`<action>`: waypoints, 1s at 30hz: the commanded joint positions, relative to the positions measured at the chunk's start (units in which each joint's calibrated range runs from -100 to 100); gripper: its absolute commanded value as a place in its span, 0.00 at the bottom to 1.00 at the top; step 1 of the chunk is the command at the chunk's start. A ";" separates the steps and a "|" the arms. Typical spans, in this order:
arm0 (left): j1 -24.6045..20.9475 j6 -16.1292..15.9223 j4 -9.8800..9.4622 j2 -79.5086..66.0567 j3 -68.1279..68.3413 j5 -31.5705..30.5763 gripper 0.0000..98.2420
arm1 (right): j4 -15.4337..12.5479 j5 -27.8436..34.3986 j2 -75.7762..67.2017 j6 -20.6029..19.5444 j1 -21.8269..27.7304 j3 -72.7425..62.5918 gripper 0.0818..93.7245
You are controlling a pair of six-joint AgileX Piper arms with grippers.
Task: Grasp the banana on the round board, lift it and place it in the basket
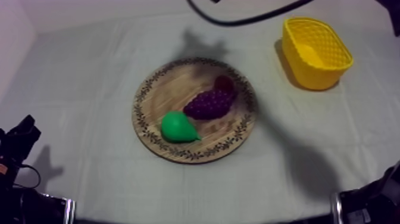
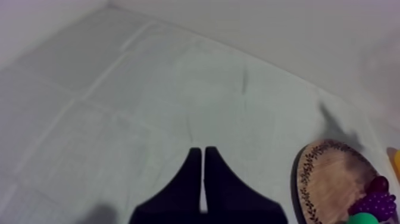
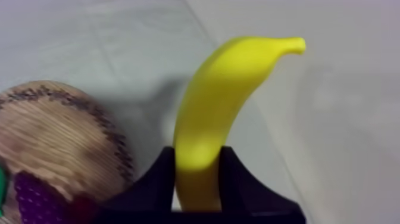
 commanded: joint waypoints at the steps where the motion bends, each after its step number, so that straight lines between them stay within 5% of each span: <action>1: 0.02 0.00 0.03 -0.05 -0.01 -0.01 0.00 | 1.07 -0.32 -1.36 -1.08 2.77 1.66 0.05; 9: 0.02 -0.01 0.03 -0.05 -0.01 -0.01 0.00 | 3.17 -1.59 -5.33 -3.59 8.63 13.56 0.05; 17: 0.02 0.01 0.03 -0.05 -0.01 -0.01 0.00 | 8.71 -6.94 -8.07 -9.84 10.79 29.42 0.05; 30: 0.02 -0.01 0.03 -0.05 -0.01 -0.01 0.00 | 3.86 -7.85 -11.69 -5.37 18.31 35.90 0.06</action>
